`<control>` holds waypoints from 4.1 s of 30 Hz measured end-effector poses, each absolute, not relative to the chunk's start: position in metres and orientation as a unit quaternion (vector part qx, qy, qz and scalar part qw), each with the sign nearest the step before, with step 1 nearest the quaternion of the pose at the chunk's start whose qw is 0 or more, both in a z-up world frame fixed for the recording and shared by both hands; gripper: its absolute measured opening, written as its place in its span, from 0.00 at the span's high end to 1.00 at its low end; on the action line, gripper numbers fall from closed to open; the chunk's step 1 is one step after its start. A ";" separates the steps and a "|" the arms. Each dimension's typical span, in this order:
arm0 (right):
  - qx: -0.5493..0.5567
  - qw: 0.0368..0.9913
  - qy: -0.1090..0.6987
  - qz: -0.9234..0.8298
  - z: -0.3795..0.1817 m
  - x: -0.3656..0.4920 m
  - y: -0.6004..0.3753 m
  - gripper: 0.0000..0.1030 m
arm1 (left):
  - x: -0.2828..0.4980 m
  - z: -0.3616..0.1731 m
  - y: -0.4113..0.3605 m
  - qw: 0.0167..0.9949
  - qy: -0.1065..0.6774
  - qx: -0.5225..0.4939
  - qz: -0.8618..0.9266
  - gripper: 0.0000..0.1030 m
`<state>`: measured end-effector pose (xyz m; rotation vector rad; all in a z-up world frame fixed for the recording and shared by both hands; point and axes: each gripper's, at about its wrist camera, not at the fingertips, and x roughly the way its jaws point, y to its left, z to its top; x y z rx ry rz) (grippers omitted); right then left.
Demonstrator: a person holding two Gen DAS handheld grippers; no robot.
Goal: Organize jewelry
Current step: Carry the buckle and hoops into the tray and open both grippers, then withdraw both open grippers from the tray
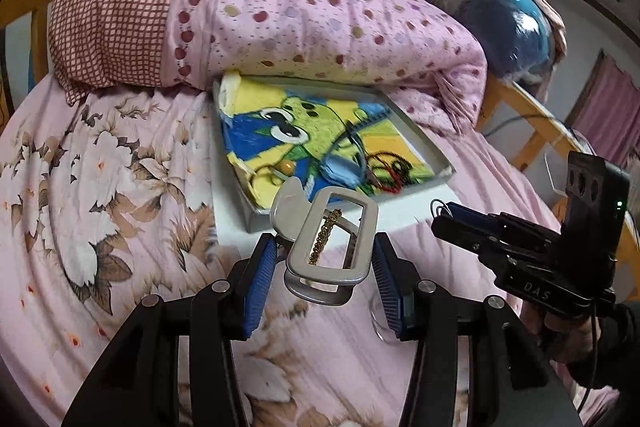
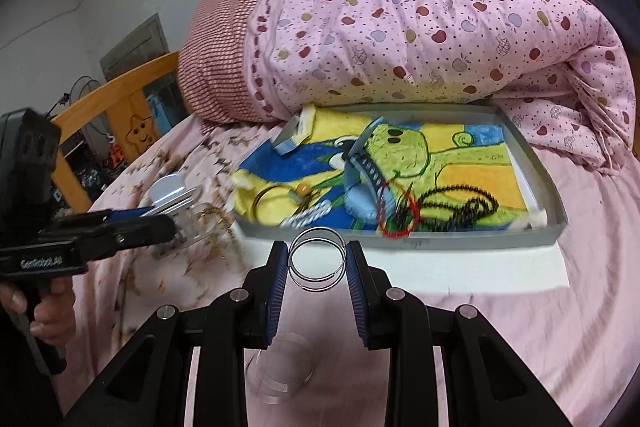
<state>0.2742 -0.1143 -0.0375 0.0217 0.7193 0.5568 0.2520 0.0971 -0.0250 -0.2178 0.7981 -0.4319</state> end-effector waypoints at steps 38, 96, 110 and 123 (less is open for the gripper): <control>-0.018 0.894 0.396 0.207 -0.069 0.353 -0.097 0.62 | 0.331 -0.051 0.108 0.870 0.428 -0.151 -0.195 0.57; 0.017 0.940 0.254 0.227 0.023 0.146 -0.171 0.00 | 0.113 0.024 0.090 0.942 0.326 -0.071 -0.027 0.09; 0.022 0.927 0.311 0.209 -0.007 0.146 -0.175 0.00 | 0.112 0.011 0.089 0.934 0.353 -0.047 -0.007 0.09; -0.050 0.895 0.387 0.213 -0.061 0.181 -0.141 0.00 | 0.126 -0.006 0.095 0.918 0.392 -0.049 0.008 0.09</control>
